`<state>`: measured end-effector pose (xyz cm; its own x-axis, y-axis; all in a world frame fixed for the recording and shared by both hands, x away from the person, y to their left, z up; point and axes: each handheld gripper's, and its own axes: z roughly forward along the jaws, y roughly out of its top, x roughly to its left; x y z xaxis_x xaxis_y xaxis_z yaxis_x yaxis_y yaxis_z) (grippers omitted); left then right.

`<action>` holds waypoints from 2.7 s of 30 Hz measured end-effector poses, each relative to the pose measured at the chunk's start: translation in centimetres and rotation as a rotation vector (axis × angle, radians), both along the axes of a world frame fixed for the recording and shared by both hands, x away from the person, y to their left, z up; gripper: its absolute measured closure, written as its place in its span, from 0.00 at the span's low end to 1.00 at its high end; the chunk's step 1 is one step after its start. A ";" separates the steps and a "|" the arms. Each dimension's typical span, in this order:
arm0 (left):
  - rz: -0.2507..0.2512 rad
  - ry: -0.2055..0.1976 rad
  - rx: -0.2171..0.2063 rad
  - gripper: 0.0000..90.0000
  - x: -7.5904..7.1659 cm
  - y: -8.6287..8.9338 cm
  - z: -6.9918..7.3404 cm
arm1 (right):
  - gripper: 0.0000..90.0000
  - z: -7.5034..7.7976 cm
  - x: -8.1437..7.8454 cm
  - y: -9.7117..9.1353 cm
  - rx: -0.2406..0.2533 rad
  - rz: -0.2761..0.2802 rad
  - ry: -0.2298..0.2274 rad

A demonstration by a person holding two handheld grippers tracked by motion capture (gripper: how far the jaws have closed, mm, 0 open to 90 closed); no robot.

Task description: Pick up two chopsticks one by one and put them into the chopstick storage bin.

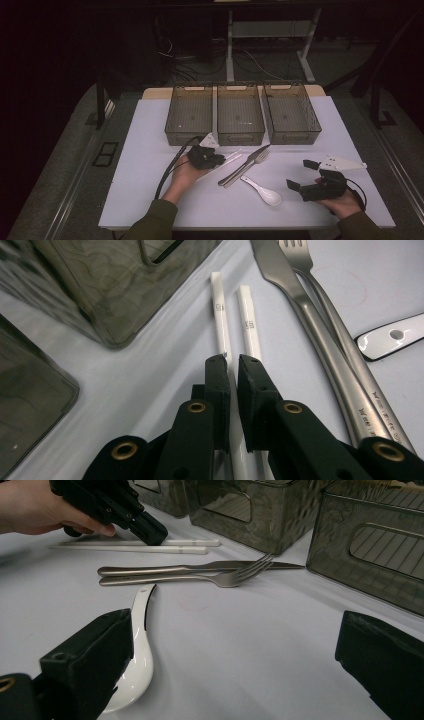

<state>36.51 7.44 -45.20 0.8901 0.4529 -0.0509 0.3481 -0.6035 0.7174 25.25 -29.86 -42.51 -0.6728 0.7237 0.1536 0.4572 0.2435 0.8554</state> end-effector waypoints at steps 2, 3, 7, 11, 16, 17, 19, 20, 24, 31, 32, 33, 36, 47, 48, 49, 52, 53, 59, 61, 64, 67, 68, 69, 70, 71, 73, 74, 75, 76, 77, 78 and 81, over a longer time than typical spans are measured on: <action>0.009 0.001 -0.008 0.92 -0.1 0.0 0.0 | 0.02 0.0 0.0 0.0 0.000 0.000 0.000; 0.009 0.001 -0.008 0.93 -0.1 0.0 0.0 | 0.02 0.0 0.0 0.0 0.000 0.000 0.000; 0.005 -0.005 0.006 0.94 -0.1 -0.1 0.1 | 0.02 0.0 0.0 0.0 0.000 0.001 0.001; 0.006 0.003 0.000 0.94 0.0 0.0 0.1 | 0.02 0.0 0.0 -0.1 0.002 0.001 0.000; 0.010 0.013 0.004 0.94 0.0 0.1 0.3 | 0.02 0.1 0.0 -0.1 0.004 0.002 0.000; 0.009 0.013 0.006 0.94 0.0 0.2 0.3 | 0.02 0.1 0.0 -0.1 0.004 0.002 0.000; 0.015 0.015 -0.007 0.94 0.0 0.3 0.6 | 0.02 0.1 0.0 -0.1 0.004 0.003 0.001; 0.011 0.009 -0.010 0.94 0.0 0.4 0.8 | 0.02 0.1 -0.1 -0.1 0.005 0.002 0.001; 0.014 0.012 -0.044 0.94 -0.2 0.7 1.6 | 0.02 0.1 0.0 -0.1 0.004 0.002 0.001; 0.012 0.013 -0.076 0.94 -0.4 1.0 2.7 | 0.02 0.1 0.0 -0.1 0.005 0.002 -0.001; 0.014 0.013 -0.083 0.94 -0.4 1.1 2.8 | 0.02 0.1 0.0 -0.1 0.005 0.003 -0.001; 0.011 0.007 -0.087 0.94 -0.5 1.2 3.1 | 0.02 0.1 0.0 -0.1 0.005 0.002 -0.002; 0.013 -0.003 -0.108 0.94 -0.6 1.5 3.7 | 0.02 0.1 0.0 -0.1 0.005 0.003 -0.001; 0.026 -0.039 -0.195 0.94 -1.0 2.8 5.9 | 0.02 0.1 0.0 -0.1 0.005 0.003 0.003; 0.033 -0.043 -0.216 0.94 -1.1 3.0 6.2 | 0.02 0.1 0.0 -0.1 0.005 0.003 0.002; 0.032 -0.047 -0.223 0.94 -1.1 3.1 6.3 | 0.02 0.1 0.0 -0.1 0.006 0.002 0.003; 0.036 -0.055 -0.242 0.94 -1.1 3.4 6.9 | 0.02 0.1 0.0 -0.1 0.006 0.002 0.002; 0.036 -0.055 -0.242 0.94 -1.1 3.4 6.9 | 0.02 0.1 0.0 -0.1 0.006 0.003 0.003; 0.054 -0.073 -0.296 0.94 -1.1 4.4 8.0 | 0.02 0.1 0.0 -0.1 0.006 0.003 0.003; 0.063 -0.080 -0.307 0.94 -1.1 4.8 8.3 | 0.02 0.1 0.0 -0.1 0.005 0.002 0.003; 0.066 -0.087 -0.315 0.94 -1.0 5.1 8.8 | 0.02 0.1 0.0 -0.1 0.007 0.001 0.003; 0.068 -0.097 -0.318 0.94 -1.0 5.4 9.3 | 0.02 0.1 0.0 -0.1 0.009 0.000 0.004; 0.068 -0.097 -0.324 0.94 -1.0 5.5 9.4 | 0.02 0.1 0.0 -0.1 0.009 0.001 0.004; 0.070 -0.096 -0.329 0.94 -1.0 5.6 9.5 | 0.02 0.1 0.0 -0.1 0.009 0.001 0.004; 0.071 -0.101 -0.327 0.94 -1.0 5.7 9.6 | 0.02 0.1 0.0 -0.1 0.009 0.001 0.004; 0.071 -0.101 -0.327 0.94 -1.0 5.7 9.6 | 0.02 0.1 0.0 -0.1 0.009 0.001 0.003; 0.072 -0.105 -0.337 0.94 -1.0 5.9 9.9 | 0.02 0.1 0.0 -0.1 0.009 -0.001 0.004; 0.071 -0.109 -0.337 0.94 -1.0 6.0 10.1 | 0.02 0.1 0.0 -0.1 0.009 0.000 0.003; 0.071 -0.109 -0.337 0.94 -1.0 6.0 10.1 | 0.02 0.1 0.0 -0.1 0.010 0.000 0.003; 0.074 -0.113 -0.351 0.94 -1.1 6.2 10.4 | 0.02 0.1 0.0 -0.1 0.010 -0.001 0.003; 0.076 -0.118 -0.360 0.94 -1.0 6.3 10.6 | 0.02 0.1 0.0 -0.1 0.010 -0.001 0.003; 0.076 -0.118 -0.360 0.94 -1.0 6.3 10.6 | 0.02 0.1 0.0 -0.1 0.010 -0.001 0.003; 0.083 -0.137 -0.363 0.94 -0.7 6.7 11.7 | 0.02 0.1 0.0 -0.1 0.011 -0.004 0.010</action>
